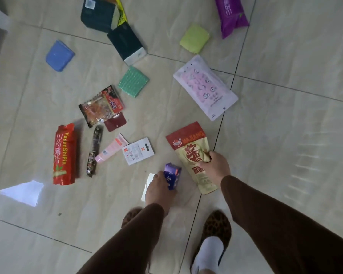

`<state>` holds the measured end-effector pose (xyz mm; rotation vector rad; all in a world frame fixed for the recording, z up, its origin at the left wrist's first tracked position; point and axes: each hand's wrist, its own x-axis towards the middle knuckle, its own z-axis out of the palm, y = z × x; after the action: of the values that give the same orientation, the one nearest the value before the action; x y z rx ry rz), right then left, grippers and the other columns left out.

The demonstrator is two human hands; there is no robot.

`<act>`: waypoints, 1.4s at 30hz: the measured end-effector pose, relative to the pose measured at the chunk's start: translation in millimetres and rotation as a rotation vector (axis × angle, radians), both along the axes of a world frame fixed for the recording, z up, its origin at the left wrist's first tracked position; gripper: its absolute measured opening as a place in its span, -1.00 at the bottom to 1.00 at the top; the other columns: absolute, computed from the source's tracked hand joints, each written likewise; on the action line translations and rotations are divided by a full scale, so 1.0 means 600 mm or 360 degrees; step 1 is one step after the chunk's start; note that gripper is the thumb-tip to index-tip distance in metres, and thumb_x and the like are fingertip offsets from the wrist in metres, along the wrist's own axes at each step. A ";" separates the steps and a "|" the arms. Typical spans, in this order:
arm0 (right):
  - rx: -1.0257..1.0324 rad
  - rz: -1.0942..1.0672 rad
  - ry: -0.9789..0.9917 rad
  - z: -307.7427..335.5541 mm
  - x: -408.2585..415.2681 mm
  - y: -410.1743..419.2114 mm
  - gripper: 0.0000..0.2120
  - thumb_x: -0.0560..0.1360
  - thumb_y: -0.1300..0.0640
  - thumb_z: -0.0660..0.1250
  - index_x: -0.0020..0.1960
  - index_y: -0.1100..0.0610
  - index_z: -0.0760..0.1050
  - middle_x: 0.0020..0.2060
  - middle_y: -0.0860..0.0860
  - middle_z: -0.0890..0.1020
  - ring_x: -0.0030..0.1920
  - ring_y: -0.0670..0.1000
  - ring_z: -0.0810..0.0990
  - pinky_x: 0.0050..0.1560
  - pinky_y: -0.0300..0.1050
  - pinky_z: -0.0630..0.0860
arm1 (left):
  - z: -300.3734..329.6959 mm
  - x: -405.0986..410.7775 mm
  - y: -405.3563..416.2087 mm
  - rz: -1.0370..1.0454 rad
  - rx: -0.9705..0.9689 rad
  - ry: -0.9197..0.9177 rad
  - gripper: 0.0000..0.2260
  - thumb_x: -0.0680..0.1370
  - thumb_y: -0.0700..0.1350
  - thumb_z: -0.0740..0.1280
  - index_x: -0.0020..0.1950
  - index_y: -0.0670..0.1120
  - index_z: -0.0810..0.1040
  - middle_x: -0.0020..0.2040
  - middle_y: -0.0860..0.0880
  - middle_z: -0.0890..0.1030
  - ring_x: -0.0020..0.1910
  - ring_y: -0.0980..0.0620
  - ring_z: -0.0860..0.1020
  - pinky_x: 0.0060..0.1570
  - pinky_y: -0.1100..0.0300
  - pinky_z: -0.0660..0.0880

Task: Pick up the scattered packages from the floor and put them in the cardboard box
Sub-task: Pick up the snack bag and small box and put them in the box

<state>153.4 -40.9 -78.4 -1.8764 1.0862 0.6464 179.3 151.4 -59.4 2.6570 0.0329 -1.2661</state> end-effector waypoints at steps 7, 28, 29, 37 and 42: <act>-0.0216 0.0113 -0.0240 0.052 0.133 -0.075 -0.78 0.44 0.04 0.49 -0.06 0.17 0.59 0.01 0.14 0.59 0.04 0.19 0.60 0.09 0.13 0.61 | 0.058 0.172 0.006 -0.0107 -0.0045 -0.0276 -0.58 0.42 -0.07 0.47 0.22 -0.12 0.45 0.13 -0.09 0.56 0.07 -0.14 0.58 -0.09 0.05 0.52; -0.0551 0.0342 0.0306 -0.040 0.313 -0.143 -0.16 0.32 -0.29 0.55 0.36 0.19 0.38 0.29 0.18 0.51 0.37 0.26 0.41 0.35 0.17 0.35 | -0.068 0.224 0.028 -0.0510 0.0090 -0.0298 -0.43 0.46 0.00 0.47 0.38 -0.07 0.31 0.25 -0.07 0.54 0.23 -0.08 0.50 0.17 0.06 0.49; -0.0491 0.0314 0.0272 -0.039 0.306 -0.134 -0.23 0.32 -0.28 0.55 0.32 0.17 0.43 0.24 0.16 0.54 0.33 0.25 0.44 0.32 0.15 0.39 | -0.068 0.226 0.025 -0.0512 0.0077 -0.0299 -0.44 0.46 -0.03 0.47 0.38 -0.07 0.31 0.24 -0.07 0.54 0.23 -0.08 0.50 0.14 0.05 0.51; 0.0061 -0.0075 -0.0062 0.029 0.240 -0.069 -0.63 0.46 0.07 0.54 0.16 0.13 0.47 0.06 0.06 0.68 0.04 0.12 0.68 0.09 0.12 0.64 | 0.005 0.239 0.016 0.0033 -0.0199 -0.0319 -0.45 0.43 -0.05 0.53 0.30 -0.08 0.33 0.20 -0.10 0.57 0.17 -0.10 0.55 0.03 0.02 0.57; 0.0125 -0.0148 -0.0102 0.156 0.201 -0.030 -0.64 0.42 0.06 0.54 0.07 0.04 0.42 -0.02 0.01 0.68 -0.05 0.09 0.71 0.04 0.19 0.67 | 0.143 0.224 0.044 0.0497 -0.0349 -0.0278 -0.43 0.38 -0.09 0.57 0.23 -0.06 0.30 0.15 -0.14 0.59 0.06 -0.12 0.58 -0.01 0.01 0.61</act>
<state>273.9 -58.7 15.4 -1.7570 1.0845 0.5641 313.8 178.0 26.3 2.4439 0.2569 -0.8840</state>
